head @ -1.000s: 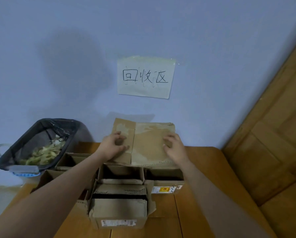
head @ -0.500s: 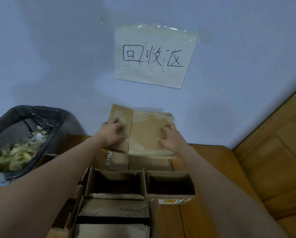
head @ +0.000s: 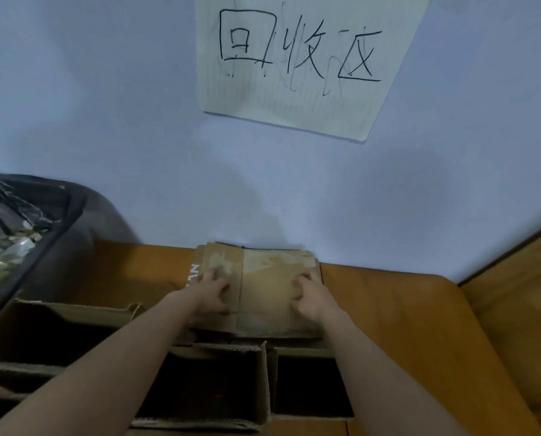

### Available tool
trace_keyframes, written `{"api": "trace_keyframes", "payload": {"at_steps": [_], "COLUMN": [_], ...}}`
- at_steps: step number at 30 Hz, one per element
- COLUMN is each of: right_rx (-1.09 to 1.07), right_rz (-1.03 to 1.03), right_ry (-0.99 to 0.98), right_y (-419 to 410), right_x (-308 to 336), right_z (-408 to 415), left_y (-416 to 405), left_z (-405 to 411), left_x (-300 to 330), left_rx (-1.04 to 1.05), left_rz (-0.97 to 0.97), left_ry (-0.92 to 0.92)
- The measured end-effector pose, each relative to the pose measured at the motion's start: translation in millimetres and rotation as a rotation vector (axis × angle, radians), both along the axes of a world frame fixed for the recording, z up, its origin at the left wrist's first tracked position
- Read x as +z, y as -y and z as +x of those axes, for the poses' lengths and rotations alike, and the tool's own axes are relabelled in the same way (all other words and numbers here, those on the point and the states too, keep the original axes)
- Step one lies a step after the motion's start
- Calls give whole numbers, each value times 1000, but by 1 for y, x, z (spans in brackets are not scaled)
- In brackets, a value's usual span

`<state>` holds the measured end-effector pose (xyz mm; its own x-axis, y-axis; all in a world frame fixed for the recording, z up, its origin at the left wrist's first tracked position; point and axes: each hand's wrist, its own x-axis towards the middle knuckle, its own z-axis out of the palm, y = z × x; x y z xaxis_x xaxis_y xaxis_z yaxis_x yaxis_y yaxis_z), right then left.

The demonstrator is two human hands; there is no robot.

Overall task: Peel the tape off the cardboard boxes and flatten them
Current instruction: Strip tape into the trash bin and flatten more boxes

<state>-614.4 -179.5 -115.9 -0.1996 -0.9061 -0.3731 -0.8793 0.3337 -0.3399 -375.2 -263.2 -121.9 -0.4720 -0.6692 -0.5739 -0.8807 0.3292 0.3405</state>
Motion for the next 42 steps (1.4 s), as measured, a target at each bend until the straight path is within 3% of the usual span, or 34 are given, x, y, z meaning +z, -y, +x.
{"api": "trace_keyframes", "payload": {"at_steps": [5,10,13,19,27,33,42], "right_rx": [49,62,105,69,43,69,49], "right_rz": [110,180,244,111,-30,-151,-209], "right_ry": [-30,-28,-26,-29,-64,-43,7], "right_y": [11,15,14,9,-33,-88,-177], "right_x": [-30,-42,-32,0,60,102,122], "right_z": [-13,-18,-22,-18,2,35,92], "left_y": [10,15,10,-1,-48,-100,-197], "left_z": [-4,-6,-8,-9,2,7,52], "left_x": [-29,-33,-33,-6,60,117,140], "left_rx": [-74,-144,-116,-184,-126,-155,-225], "left_rz": [43,-84,-67,-140,-338,-501,-590], "left_ry": [52,118,138,244,166,-11,-108]}}
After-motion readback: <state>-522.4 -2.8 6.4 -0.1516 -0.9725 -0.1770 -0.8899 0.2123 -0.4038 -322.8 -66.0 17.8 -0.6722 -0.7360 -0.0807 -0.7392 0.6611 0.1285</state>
